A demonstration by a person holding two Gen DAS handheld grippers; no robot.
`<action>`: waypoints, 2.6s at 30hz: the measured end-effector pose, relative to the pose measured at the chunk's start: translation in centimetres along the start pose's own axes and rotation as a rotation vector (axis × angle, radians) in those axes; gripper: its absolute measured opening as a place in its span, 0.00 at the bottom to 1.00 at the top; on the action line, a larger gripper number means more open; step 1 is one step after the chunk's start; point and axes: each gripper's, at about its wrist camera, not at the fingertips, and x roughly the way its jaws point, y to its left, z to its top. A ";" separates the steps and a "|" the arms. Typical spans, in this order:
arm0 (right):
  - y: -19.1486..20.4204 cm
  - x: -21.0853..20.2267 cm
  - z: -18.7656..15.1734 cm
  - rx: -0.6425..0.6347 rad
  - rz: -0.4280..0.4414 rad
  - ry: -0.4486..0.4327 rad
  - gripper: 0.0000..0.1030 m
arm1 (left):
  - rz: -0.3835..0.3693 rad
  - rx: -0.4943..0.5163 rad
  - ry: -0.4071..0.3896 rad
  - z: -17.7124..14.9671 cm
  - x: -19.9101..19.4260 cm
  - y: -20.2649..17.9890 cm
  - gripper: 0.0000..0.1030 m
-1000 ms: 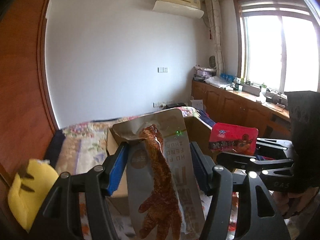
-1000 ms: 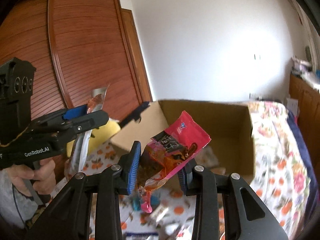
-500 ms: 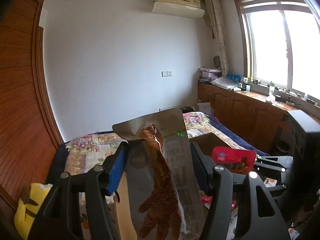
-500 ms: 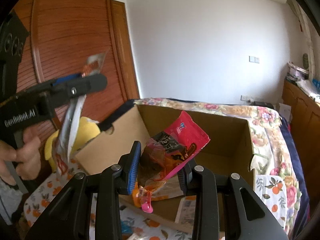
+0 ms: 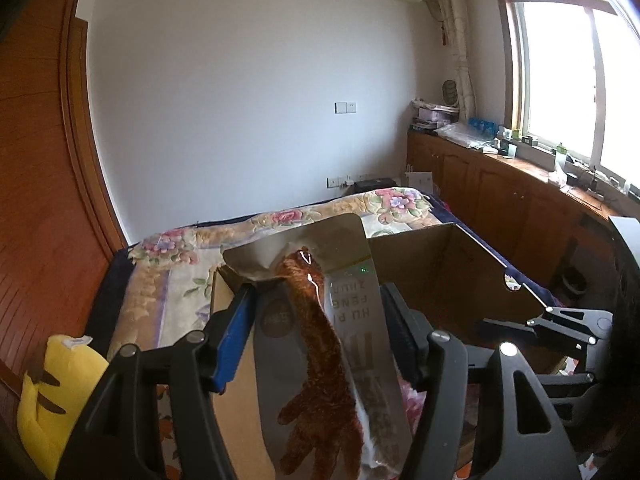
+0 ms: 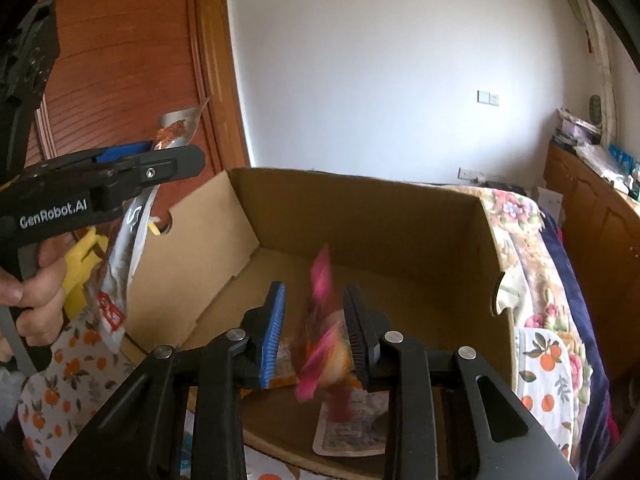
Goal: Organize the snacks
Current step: 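Lift both packets over the box and drop them inside, then withdraw both open tools from the box toward the remaining snacks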
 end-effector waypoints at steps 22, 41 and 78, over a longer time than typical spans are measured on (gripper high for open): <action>2.0 -2.9 -0.4 -0.053 0.009 -0.024 0.31 | 0.000 0.063 0.005 -0.2 -1.0 -1.6 0.62; 4.8 -11.7 -0.8 -0.060 -0.059 -0.056 0.31 | 0.008 0.051 0.007 -3.4 -8.4 -1.3 0.62; 10.3 -7.8 -17.1 -0.043 0.024 0.209 0.67 | -0.132 0.081 0.283 -22.2 -10.0 0.4 0.67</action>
